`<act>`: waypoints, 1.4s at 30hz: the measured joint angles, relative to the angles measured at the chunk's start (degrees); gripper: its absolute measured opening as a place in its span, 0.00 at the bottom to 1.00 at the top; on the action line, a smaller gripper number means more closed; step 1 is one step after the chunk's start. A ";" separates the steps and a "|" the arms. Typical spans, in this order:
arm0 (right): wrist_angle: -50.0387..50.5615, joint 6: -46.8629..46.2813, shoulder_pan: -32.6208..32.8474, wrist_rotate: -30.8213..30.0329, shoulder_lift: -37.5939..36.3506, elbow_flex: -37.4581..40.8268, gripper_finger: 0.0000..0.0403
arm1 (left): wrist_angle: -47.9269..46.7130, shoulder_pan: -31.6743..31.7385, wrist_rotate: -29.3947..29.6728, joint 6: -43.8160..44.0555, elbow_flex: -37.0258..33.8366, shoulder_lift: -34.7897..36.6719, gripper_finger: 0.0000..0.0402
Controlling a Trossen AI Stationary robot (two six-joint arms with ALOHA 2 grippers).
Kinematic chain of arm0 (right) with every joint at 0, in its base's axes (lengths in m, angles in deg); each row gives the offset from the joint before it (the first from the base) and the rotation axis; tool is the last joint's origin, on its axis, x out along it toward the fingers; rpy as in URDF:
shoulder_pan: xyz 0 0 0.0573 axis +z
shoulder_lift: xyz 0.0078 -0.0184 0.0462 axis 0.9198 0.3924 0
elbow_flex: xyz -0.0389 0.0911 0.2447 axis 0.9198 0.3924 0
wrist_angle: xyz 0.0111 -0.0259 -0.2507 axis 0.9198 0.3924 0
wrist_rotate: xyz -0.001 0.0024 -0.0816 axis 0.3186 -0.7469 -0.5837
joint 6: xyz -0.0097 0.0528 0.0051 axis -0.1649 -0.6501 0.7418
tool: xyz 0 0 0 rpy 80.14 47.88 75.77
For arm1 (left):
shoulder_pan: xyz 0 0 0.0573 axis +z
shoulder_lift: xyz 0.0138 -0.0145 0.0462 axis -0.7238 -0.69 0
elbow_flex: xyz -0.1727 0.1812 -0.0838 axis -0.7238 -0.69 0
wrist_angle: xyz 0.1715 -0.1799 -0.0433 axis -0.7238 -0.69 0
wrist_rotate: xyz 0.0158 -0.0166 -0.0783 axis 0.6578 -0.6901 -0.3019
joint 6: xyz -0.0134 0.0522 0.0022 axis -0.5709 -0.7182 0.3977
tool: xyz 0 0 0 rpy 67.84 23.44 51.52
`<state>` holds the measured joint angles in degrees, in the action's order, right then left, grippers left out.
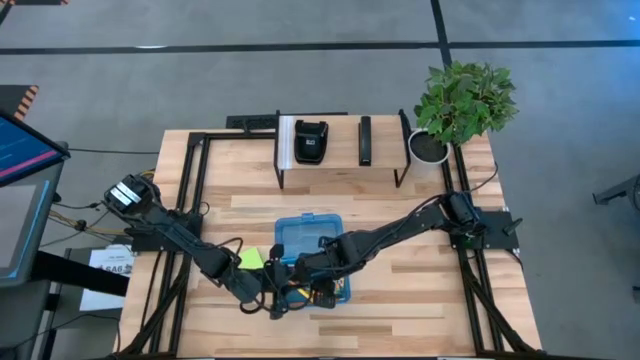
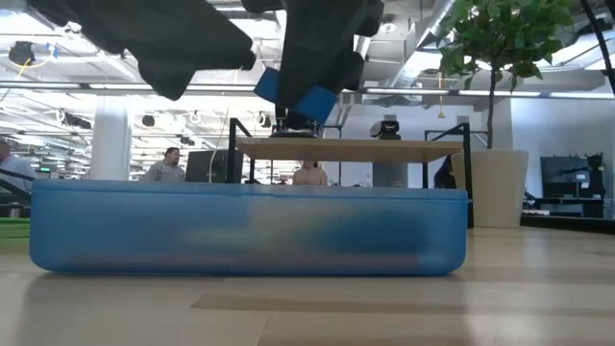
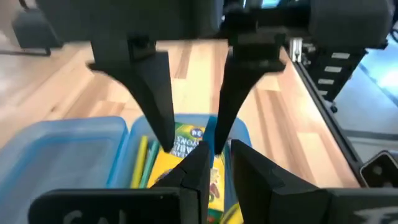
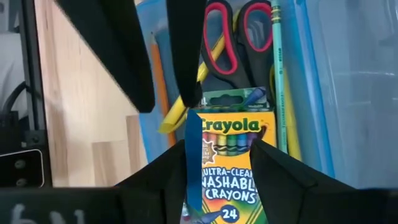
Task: Pack school essentials
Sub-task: Put the blue eraser into the blue supply box, then put the green sticky note into the blue supply box
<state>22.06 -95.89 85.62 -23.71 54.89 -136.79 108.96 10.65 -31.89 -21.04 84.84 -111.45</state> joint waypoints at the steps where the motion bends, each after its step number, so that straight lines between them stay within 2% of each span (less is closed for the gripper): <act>1: -0.11 -0.05 -0.02 0.00 0.00 0.00 0.48 | -0.27 0.00 -0.03 0.39 0.00 -0.06 0.13; 30: -2.37 -1.51 -0.85 0.18 0.00 0.00 0.54 | -1.44 0.00 1.38 3.77 0.00 -0.02 0.13; 36: -3.83 -1.57 -0.87 1.33 0.00 0.00 0.55 | -2.99 0.00 2.05 4.71 0.00 -0.01 0.13; 42: -3.87 -1.17 -0.87 1.42 0.00 0.00 0.55 | -8.62 -0.02 1.95 8.94 0.00 0.02 0.13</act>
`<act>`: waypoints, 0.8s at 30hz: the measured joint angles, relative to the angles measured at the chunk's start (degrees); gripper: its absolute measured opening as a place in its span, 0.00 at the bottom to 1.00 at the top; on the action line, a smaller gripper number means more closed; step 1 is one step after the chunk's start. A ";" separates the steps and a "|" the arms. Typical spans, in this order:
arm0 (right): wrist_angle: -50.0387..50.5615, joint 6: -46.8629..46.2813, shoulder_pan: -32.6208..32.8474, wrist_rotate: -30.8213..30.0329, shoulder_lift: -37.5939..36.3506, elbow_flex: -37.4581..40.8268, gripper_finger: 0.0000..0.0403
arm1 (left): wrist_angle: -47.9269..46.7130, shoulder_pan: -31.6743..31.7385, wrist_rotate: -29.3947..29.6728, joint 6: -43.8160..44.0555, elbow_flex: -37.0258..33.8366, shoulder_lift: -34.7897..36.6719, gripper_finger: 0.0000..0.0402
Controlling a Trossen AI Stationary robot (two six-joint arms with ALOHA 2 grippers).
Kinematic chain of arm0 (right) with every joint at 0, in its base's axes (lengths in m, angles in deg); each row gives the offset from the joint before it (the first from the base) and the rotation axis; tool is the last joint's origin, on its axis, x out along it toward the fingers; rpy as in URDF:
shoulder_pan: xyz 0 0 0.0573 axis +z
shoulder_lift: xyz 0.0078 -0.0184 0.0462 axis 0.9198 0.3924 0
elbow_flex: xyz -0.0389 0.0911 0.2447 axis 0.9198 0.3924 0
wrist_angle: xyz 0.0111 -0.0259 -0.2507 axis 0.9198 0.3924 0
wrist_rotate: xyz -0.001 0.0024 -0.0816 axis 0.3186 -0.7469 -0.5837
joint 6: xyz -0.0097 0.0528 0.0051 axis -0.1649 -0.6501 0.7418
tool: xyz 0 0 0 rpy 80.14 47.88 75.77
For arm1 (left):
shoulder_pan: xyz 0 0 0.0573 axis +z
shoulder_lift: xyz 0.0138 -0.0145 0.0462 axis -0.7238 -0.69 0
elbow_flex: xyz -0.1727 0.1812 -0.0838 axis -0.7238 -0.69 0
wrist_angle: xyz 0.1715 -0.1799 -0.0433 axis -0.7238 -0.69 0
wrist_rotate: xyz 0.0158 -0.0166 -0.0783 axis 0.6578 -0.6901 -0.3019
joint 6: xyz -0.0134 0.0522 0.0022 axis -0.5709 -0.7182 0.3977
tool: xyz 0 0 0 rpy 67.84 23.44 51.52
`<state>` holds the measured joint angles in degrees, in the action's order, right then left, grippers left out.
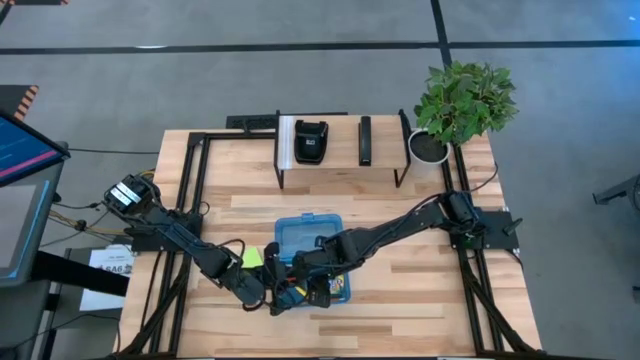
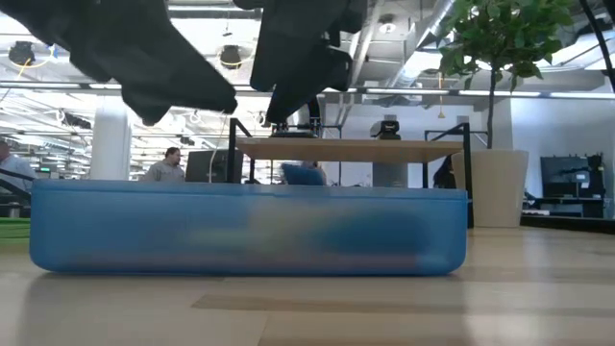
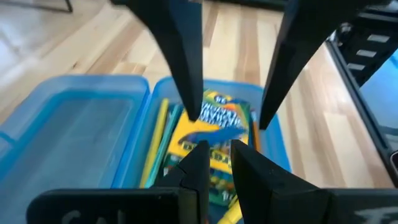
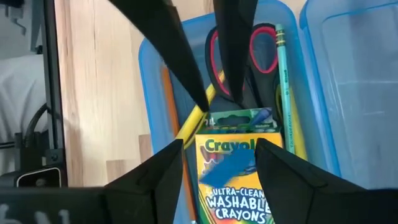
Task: Pack school essentials
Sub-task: Put the green sticky note into the blue supply box
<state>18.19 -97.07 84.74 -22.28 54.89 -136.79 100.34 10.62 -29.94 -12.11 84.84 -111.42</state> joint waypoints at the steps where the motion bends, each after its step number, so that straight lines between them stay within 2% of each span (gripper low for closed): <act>1: -0.07 0.01 0.00 0.00 0.00 0.00 0.55 | -0.60 -0.04 -0.05 0.68 0.00 0.00 0.13; 6: 0.49 0.23 0.00 -0.01 0.00 0.00 0.55 | -1.73 -1.14 -1.71 1.31 -0.02 0.29 0.13; 10: 4.09 1.51 0.02 -0.02 -0.18 0.00 0.55 | -4.43 -2.47 -2.13 1.00 -0.02 3.31 0.13; 14: 6.25 1.97 0.75 -0.39 -0.81 -0.07 0.55 | -13.14 -3.92 -1.81 4.39 -0.02 7.52 0.13; 18: 7.10 2.80 1.84 -0.61 -0.74 0.00 0.55 | -25.35 -5.20 -2.30 12.29 -0.02 11.74 0.13; 24: 7.33 3.36 2.80 -1.88 -0.74 0.00 0.55 | -40.86 -4.65 -7.39 22.39 -0.02 13.94 0.17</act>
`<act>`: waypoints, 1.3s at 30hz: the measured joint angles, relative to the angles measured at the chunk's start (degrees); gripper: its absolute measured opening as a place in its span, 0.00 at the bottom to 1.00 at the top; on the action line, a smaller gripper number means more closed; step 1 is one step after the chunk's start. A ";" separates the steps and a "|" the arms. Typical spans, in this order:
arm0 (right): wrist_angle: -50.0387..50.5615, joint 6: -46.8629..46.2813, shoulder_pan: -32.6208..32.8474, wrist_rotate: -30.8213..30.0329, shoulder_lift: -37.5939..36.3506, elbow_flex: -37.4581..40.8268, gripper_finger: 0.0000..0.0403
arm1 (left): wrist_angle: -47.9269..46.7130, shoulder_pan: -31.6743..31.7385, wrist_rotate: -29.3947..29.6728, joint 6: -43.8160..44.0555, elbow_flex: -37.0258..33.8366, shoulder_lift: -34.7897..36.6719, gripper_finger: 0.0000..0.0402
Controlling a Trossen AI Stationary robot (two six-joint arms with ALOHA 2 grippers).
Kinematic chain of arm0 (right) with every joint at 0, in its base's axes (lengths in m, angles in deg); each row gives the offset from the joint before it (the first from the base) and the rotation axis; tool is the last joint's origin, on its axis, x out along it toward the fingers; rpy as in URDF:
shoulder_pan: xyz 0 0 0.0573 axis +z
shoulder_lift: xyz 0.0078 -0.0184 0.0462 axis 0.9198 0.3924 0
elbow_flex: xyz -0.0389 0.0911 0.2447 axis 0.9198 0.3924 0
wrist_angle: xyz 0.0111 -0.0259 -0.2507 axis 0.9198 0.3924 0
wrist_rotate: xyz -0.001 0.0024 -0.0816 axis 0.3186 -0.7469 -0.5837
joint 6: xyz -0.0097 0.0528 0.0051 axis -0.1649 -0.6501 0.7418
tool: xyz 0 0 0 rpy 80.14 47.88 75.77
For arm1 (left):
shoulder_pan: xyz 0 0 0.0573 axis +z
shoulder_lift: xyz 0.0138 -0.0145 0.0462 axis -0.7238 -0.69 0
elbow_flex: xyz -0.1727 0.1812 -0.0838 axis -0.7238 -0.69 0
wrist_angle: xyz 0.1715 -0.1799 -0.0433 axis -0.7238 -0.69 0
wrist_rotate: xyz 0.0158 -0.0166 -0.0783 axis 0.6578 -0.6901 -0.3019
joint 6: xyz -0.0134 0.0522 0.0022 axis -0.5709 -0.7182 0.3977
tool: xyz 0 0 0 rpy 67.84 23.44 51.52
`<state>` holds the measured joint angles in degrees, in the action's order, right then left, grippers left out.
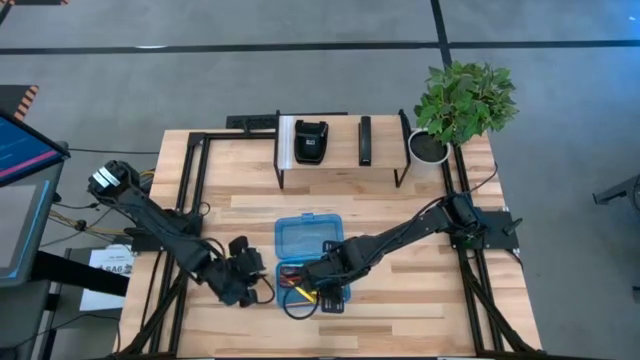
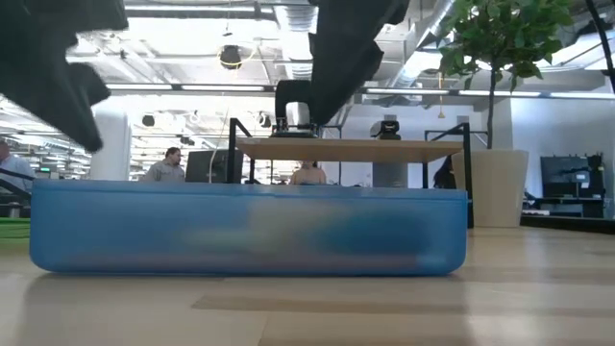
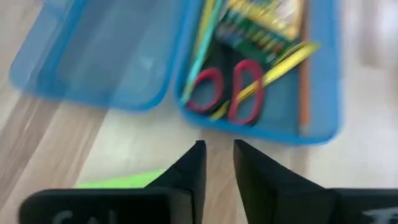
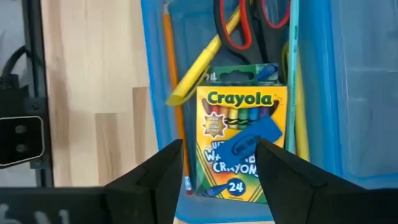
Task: Pack school essentials
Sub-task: Put the green sticky note into the blue supply box
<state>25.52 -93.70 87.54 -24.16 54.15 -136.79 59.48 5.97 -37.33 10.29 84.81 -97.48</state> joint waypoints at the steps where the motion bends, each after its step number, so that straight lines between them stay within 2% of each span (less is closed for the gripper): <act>1: 0.27 0.04 0.00 -0.05 0.00 0.00 0.55 | -1.53 0.52 -1.14 0.95 0.00 -0.11 0.19; 8: 1.40 -0.11 0.02 -1.79 -1.00 -0.01 0.55 | -7.80 3.60 -10.42 4.63 0.00 -2.19 0.40; 15: 1.51 -0.16 0.46 -1.82 -0.98 0.02 0.55 | -9.81 5.42 -14.07 5.45 0.00 -5.06 0.53; 26: 0.91 -0.18 0.50 -1.86 -0.98 0.02 0.55 | -11.80 7.23 -16.11 6.31 0.44 -12.31 0.55; 34: 0.90 -0.25 0.48 -1.84 -0.98 0.02 0.55 | -12.37 7.23 -16.48 7.96 0.37 -12.50 0.54; 39: 0.92 -0.57 0.70 -1.84 -0.98 0.02 0.55 | -13.84 7.29 -17.12 8.51 1.33 -12.79 0.49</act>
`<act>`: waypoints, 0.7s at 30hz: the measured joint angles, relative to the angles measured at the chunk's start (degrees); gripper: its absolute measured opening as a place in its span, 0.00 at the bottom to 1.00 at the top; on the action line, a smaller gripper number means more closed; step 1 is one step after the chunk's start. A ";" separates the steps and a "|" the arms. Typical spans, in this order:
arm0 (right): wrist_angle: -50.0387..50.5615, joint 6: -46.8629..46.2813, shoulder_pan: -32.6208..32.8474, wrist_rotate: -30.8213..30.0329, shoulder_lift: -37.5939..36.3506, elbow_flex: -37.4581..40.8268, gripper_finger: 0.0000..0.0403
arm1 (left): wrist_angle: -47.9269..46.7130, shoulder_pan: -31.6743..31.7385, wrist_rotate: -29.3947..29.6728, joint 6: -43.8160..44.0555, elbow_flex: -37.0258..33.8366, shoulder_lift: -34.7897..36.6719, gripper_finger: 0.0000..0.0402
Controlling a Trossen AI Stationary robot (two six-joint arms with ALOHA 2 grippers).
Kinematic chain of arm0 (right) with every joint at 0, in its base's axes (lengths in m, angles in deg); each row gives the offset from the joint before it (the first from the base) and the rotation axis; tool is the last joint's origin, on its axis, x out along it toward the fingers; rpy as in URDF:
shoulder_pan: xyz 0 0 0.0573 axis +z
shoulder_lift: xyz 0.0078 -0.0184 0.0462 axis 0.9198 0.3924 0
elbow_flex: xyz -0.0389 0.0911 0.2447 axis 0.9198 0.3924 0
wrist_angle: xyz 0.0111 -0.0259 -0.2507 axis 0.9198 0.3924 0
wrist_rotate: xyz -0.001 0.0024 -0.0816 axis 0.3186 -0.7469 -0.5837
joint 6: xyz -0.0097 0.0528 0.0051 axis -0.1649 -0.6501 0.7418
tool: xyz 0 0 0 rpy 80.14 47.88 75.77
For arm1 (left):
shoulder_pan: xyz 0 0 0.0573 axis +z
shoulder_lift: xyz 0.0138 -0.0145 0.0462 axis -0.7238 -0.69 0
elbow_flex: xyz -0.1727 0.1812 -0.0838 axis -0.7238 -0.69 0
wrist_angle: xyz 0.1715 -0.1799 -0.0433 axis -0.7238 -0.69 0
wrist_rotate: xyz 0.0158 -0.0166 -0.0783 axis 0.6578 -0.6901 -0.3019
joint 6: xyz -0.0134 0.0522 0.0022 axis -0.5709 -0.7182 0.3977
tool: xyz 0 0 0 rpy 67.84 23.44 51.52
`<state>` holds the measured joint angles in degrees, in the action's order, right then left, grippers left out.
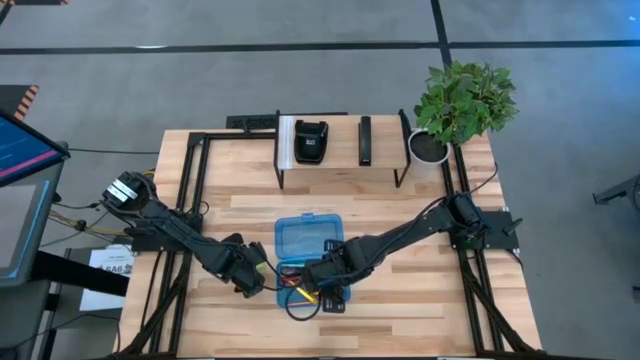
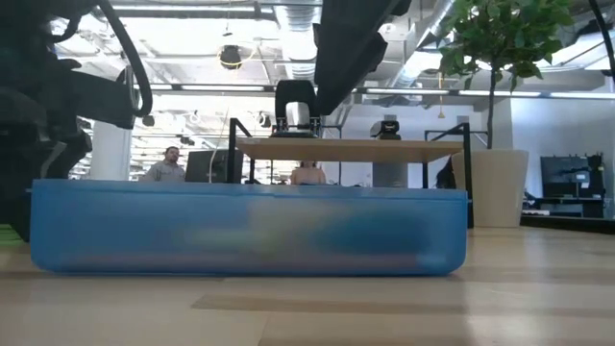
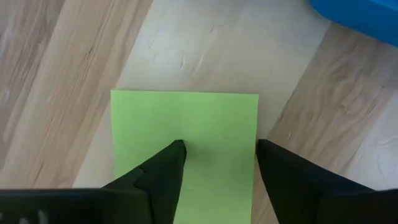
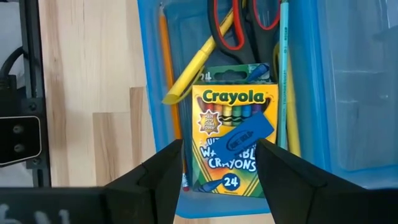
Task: Pack school essentials
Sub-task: Put the green sticky note into the blue supply box
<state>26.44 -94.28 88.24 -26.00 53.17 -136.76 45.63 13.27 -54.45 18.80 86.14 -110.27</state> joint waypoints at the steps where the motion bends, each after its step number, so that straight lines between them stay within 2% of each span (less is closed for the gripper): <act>1: 0.02 -0.01 0.00 0.00 0.00 0.00 0.55 | -0.56 0.02 -0.11 0.00 0.50 -0.09 0.48; 7: 0.04 -0.04 0.00 0.04 0.00 0.00 0.55 | -3.33 -0.07 -1.83 -1.71 3.65 -0.36 0.39; 21: 0.02 -0.07 0.00 0.11 0.00 0.00 0.55 | -3.18 -0.09 -4.02 -2.81 3.54 -0.28 0.12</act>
<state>26.46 -94.34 88.24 -25.89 53.17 -136.76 42.45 13.18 -58.46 15.99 89.69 -110.55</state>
